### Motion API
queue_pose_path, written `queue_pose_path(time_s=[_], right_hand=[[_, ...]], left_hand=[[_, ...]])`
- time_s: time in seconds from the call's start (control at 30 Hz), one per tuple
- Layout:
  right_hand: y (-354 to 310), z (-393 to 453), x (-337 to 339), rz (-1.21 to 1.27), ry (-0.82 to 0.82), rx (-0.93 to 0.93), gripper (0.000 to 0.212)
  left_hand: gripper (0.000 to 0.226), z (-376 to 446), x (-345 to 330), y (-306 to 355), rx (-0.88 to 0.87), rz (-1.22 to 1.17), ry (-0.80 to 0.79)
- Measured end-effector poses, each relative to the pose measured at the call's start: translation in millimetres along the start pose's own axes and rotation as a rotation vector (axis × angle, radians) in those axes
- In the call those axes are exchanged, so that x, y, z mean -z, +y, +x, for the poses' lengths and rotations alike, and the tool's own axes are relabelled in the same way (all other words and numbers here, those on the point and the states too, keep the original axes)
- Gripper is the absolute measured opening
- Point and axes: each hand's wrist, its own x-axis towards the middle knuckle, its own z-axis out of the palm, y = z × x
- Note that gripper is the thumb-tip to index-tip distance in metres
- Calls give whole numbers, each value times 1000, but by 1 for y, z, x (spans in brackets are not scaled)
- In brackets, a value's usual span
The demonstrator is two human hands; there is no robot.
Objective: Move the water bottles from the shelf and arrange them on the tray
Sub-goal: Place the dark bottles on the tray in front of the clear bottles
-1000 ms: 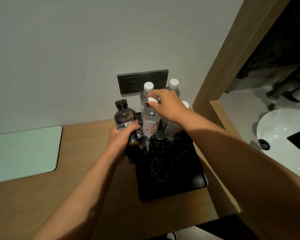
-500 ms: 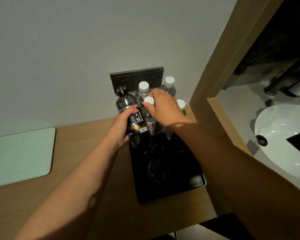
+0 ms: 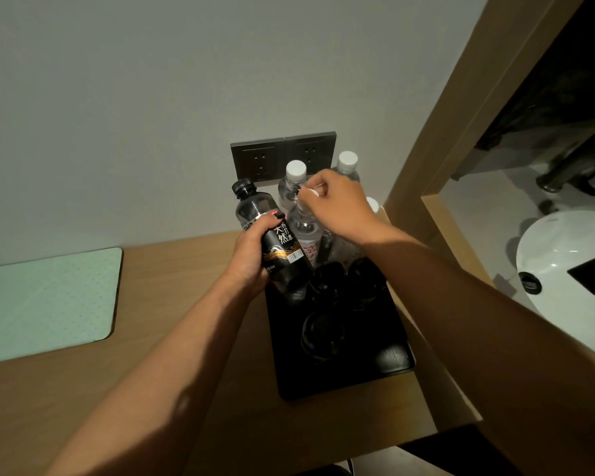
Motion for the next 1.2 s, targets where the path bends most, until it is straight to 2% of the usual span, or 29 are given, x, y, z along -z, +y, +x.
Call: queue_pose_path(time_s=[0.1, 0.2, 0.33, 0.43, 0.57, 0.67, 0.7, 0.77, 0.83, 0.9, 1.0, 1.1, 1.17, 1.2], right_hand=[[4, 3, 10, 63, -141, -9, 34], [9, 2, 11, -25, -192, 54, 41], [10, -1, 7, -94, -87, 134, 29], [11, -4, 6, -120, -77, 140, 28], [-4, -11, 20, -100, -74, 165, 44], [-4, -22, 47, -126, 131, 148, 51], [3, -26, 55, -174, 145, 117, 52], [20, -32, 58, -259, 54, 18, 57], [37, -33, 51, -269, 0, -31, 53], [47, -32, 47, -227, 56, -30, 42], [52, -26, 45, -166, 113, -26, 35], [55, -19, 42, -165, 113, 6, 34], [56, -13, 41, -171, 110, 17, 35], [56, -10, 41, -174, 109, 14, 36]], left_hand=[[11, -3, 0, 2, 8, -35, -17], [15, -6, -2, 4, 31, -77, -38], [21, -10, 5, 7, 62, -152, -33], [35, -13, 10, 4, 88, -139, -22], [42, -21, 12, 5, 83, -139, -23], [38, -24, 13, 9, 49, -108, -15], [38, -26, 11, 11, 42, -104, -24], [40, -30, 6, 13, 36, -123, -39], [33, -32, -1, 14, 25, -132, -36], [20, -31, -5, 16, 12, -126, -40], [36, -26, -4, 16, 17, -125, -49], [21, -29, -1, 13, 35, -112, -31], [34, -32, 0, 10, 42, -100, -6], [32, -33, 2, 9, 40, -101, 1]])
